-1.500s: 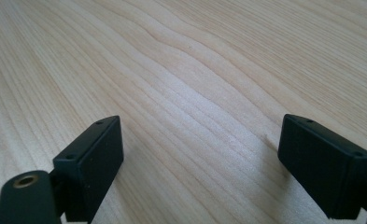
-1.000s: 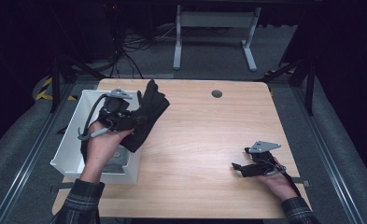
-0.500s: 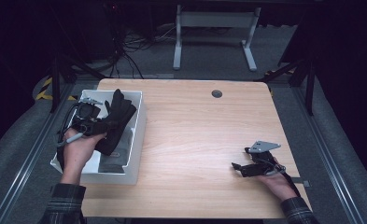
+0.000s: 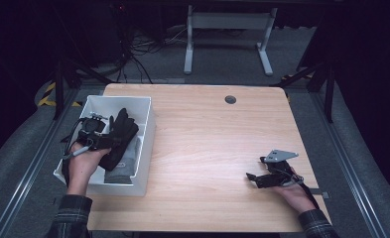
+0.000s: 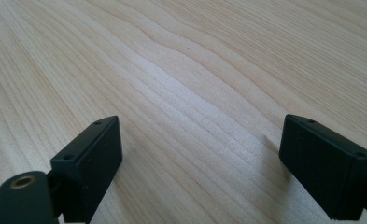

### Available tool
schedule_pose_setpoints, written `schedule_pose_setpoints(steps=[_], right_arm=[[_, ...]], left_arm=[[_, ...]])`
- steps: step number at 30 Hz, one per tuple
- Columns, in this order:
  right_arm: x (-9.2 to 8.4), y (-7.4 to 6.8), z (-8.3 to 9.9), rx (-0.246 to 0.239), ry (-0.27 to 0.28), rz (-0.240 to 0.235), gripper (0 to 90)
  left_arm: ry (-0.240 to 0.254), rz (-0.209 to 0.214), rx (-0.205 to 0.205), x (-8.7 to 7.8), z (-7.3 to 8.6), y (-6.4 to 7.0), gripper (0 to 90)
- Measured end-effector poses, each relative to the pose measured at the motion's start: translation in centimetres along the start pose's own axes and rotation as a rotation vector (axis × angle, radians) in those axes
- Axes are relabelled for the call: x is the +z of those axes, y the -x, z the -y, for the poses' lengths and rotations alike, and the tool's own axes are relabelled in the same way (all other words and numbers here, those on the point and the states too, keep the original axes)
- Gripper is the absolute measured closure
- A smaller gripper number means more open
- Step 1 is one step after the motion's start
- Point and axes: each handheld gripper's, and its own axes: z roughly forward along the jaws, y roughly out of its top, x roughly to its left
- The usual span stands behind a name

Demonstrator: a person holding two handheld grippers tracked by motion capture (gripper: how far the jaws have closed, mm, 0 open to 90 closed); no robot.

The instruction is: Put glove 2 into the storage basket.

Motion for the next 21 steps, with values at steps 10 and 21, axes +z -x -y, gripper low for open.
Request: schedule_pose_setpoints(steps=[10,21], right_arm=[[0.0,0.0,0.0,0.000,0.000,0.000,13.7],[0.0,0.0,0.0,0.000,0.000,0.001,13.7]], left_arm=[[0.060,-0.033,0.006,-1.0,-0.4,0.1,18.5],[0.169,0.040,0.050,-3.7,-1.8,2.3,15.5]])
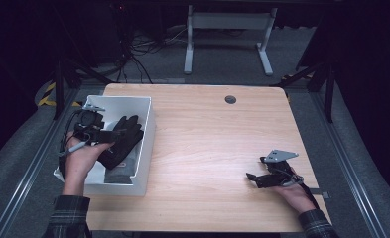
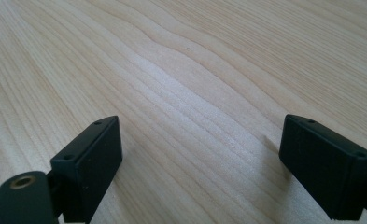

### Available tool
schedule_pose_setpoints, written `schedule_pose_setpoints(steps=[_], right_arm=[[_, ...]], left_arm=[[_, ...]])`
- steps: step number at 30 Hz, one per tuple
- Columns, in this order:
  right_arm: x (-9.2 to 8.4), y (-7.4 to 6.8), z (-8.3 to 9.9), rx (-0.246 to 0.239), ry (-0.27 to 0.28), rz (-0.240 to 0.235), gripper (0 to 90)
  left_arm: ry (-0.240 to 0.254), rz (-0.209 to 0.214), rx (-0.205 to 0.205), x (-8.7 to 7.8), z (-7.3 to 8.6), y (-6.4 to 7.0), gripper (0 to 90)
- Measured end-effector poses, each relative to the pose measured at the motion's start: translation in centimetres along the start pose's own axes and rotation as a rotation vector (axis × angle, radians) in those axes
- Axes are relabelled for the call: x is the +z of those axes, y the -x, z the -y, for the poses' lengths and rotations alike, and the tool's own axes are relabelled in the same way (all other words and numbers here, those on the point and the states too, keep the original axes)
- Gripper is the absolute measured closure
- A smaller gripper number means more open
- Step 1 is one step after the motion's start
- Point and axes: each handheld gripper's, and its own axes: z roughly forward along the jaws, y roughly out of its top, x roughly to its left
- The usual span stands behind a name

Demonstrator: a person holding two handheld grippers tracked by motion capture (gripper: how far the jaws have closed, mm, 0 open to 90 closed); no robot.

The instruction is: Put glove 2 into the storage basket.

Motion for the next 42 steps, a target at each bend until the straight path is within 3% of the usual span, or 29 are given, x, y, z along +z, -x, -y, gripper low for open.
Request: schedule_pose_setpoints(steps=[9,17,22,23,25,27,34,42], right_arm=[[0.0,0.0,0.0,0.000,0.000,0.000,13.7],[0.0,0.0,0.0,0.000,0.000,0.000,13.7],[0.0,0.0,0.0,0.000,0.000,0.000,13.6],[0.0,0.0,0.0,0.000,0.000,0.000,13.6],[0.0,0.0,0.0,0.000,0.000,0.000,13.6],[0.0,0.0,0.0,0.000,0.000,0.000,13.6],[0.0,0.0,0.0,0.000,0.000,0.000,13.6],[0.0,0.0,0.0,0.000,0.000,0.001,13.6]], left_arm=[[0.033,0.123,0.080,0.8,-1.6,4.4,15.4],[0.053,0.204,0.134,1.9,-2.1,8.5,15.5],[0.051,0.232,0.168,2.5,-2.1,10.4,15.4],[0.053,0.242,0.178,2.9,-2.0,11.4,15.4],[0.053,0.250,0.185,3.1,-1.9,11.8,15.4],[0.043,0.270,0.198,3.8,-1.8,13.1,15.5],[0.038,0.293,0.250,4.7,-1.4,15.8,15.2],[-0.003,0.340,0.288,7.7,0.0,19.0,15.2]])
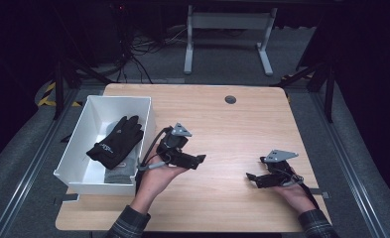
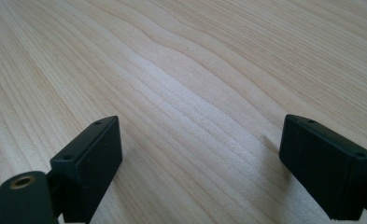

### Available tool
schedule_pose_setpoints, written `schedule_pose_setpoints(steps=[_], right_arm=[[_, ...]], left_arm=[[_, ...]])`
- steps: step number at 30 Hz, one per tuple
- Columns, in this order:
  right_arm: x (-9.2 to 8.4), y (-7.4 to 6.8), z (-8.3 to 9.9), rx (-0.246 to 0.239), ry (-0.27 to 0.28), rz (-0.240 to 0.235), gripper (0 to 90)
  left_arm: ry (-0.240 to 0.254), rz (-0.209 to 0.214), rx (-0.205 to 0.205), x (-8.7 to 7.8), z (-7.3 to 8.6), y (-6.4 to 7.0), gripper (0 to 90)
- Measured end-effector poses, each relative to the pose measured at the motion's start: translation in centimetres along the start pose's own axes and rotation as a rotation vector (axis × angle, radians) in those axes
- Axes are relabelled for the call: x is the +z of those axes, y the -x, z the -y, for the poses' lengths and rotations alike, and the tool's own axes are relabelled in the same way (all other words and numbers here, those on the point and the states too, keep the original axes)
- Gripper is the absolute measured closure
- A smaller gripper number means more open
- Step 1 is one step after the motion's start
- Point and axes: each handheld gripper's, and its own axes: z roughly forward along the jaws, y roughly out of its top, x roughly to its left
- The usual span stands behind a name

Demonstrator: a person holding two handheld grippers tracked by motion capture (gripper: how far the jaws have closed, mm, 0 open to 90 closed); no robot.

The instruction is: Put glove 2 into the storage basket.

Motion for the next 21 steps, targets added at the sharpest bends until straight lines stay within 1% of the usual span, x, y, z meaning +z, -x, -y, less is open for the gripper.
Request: schedule_pose_setpoints(steps=[3,4,5,6,9,10,11,12,14,16,19,21], right_arm=[[0.0,0.0,0.0,0.000,0.000,0.000,13.6],[0.0,0.0,0.0,0.000,0.000,0.000,13.7],[0.0,0.0,0.0,0.000,0.000,0.000,13.7],[0.0,0.0,0.0,0.000,0.000,0.000,13.7],[0.0,0.0,0.0,0.000,0.000,0.000,13.7],[0.0,0.0,0.0,0.000,0.000,0.000,13.7],[0.0,0.0,0.0,0.000,0.000,0.000,13.6],[0.0,0.0,0.0,0.000,0.000,0.000,13.6],[0.0,0.0,0.0,0.000,0.000,0.000,13.6],[0.0,0.0,0.0,0.000,0.000,0.000,13.6],[0.0,0.0,0.0,0.000,0.000,0.000,13.6],[0.0,0.0,0.0,0.000,0.000,0.000,13.6]], left_arm=[[-0.016,0.005,0.014,1.3,0.5,0.5,15.2],[-0.021,0.006,0.017,2.1,0.9,0.9,15.2],[-0.021,0.006,0.017,2.1,0.9,0.9,15.2],[-0.025,0.009,0.019,2.6,1.1,1.0,15.2],[-0.035,0.018,0.031,4.3,2.3,1.3,15.1],[-0.035,0.018,0.031,4.3,2.3,1.3,15.0],[-0.043,0.012,0.040,4.8,2.7,1.4,15.0],[-0.043,0.012,0.040,4.8,2.7,1.4,14.3],[-0.071,-0.004,0.058,5.7,3.4,1.5,12.5],[-0.092,-0.022,0.063,6.5,4.1,1.4,9.4],[-0.127,-0.029,0.096,7.5,4.9,1.3,6.2],[-0.138,-0.036,0.109,8.0,5.4,1.4,5.8]])
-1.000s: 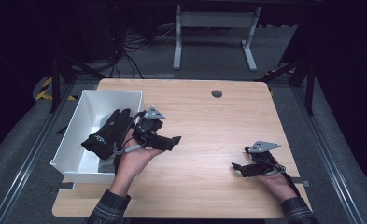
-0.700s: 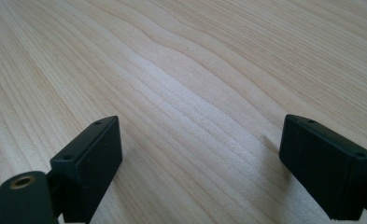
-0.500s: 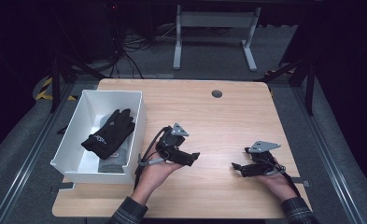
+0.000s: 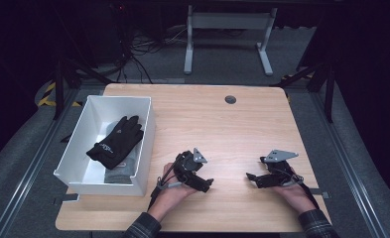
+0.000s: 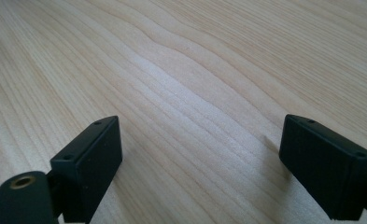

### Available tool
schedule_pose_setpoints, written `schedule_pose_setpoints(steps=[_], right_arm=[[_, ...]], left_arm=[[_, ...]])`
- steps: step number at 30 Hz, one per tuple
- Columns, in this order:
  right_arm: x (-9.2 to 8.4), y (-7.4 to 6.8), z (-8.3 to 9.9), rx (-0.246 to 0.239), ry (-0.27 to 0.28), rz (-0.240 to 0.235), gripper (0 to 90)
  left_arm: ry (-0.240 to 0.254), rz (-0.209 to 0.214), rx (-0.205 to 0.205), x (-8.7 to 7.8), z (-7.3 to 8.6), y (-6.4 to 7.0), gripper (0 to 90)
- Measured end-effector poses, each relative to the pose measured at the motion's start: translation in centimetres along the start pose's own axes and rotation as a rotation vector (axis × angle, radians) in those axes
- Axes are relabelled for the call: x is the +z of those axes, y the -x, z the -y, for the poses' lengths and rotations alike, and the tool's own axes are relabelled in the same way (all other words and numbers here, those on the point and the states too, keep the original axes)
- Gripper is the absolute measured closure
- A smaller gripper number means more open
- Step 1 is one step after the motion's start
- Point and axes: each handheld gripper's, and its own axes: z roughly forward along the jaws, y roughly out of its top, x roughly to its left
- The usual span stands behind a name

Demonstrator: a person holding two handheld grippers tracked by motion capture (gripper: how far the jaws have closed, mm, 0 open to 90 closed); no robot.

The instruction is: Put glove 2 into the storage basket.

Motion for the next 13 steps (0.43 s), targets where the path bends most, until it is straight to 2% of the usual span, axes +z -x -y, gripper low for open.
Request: schedule_pose_setpoints(steps=[3,6,10,13], right_arm=[[0.0,0.0,0.0,0.000,0.000,0.000,13.6],[0.0,0.0,0.0,0.000,0.000,0.000,13.6],[0.0,0.0,0.0,-0.001,0.001,0.001,13.6],[0.0,0.0,0.0,-0.002,0.001,0.000,13.6]], left_arm=[[-0.023,0.003,0.003,0.6,0.2,0.1,5.0],[-0.042,-0.008,0.024,1.0,0.4,0.4,2.7],[-0.020,-0.018,0.029,1.2,0.6,0.6,0.0],[-0.004,-0.010,0.038,1.3,0.8,0.5,0.0]])
